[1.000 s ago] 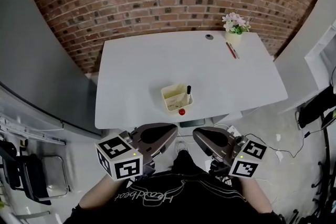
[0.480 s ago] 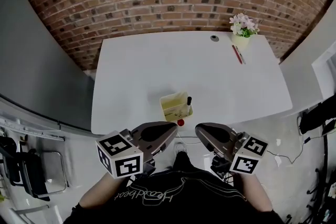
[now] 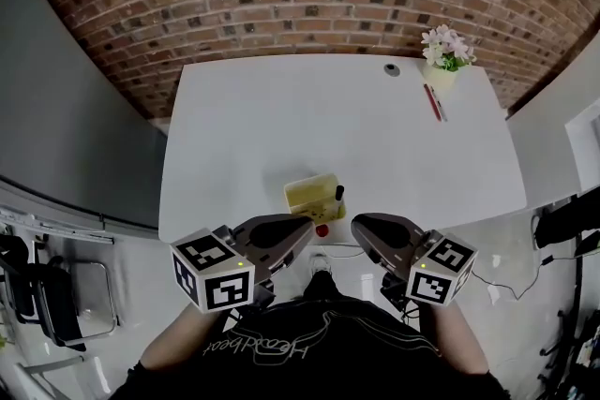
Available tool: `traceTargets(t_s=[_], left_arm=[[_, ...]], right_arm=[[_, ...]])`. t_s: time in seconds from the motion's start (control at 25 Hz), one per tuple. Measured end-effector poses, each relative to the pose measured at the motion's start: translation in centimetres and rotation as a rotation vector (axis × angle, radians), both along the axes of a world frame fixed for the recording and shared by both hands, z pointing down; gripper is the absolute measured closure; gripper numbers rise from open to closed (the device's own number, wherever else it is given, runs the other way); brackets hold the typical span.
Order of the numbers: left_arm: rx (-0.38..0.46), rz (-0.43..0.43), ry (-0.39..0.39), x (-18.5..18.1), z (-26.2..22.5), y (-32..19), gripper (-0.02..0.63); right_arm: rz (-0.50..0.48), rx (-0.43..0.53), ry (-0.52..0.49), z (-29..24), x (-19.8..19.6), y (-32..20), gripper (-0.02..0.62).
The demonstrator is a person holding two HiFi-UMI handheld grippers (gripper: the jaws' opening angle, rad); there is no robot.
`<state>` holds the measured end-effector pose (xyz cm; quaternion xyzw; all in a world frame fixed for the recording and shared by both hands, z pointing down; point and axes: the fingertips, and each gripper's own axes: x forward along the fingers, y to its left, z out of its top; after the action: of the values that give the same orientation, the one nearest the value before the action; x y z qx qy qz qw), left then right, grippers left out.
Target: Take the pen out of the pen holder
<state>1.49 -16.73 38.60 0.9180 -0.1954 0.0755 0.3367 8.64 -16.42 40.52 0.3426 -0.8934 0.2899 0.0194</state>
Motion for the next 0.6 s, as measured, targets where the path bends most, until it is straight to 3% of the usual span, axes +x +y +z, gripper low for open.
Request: traceTargets(t_s=[0.28,0.6], left_arm=[[-0.034,-0.021,-0.014,-0.4,1.2,-1.3,0.604],[-0.069,-0.050,-0.029,-0.7,2.4,-2.6,0.604]], right_arm=[[-0.047,0.010,0.076,1.7,-0.2,-1.8,0.485],[-0.053,-0.028,0.130,4.7,0.0,-4.0,0.482]])
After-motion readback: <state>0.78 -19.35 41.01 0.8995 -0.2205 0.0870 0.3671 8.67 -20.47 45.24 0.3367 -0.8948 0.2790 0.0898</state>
